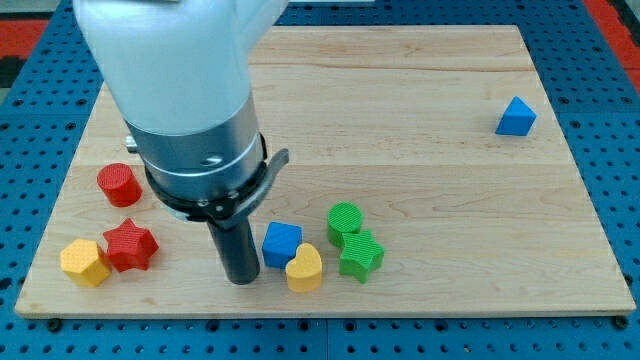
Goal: Slide the blue cube into the blue triangle
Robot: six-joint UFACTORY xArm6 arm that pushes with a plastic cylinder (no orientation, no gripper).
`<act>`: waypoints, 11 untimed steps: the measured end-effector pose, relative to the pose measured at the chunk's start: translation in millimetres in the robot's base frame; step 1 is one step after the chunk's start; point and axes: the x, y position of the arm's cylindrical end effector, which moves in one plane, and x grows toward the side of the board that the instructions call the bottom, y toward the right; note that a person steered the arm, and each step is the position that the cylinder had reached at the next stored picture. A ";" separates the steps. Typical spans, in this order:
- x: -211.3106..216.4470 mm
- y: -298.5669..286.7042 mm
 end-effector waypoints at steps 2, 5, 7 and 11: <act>0.0 18.1; -66.1 28.3; -115.7 97.2; -140.8 192.5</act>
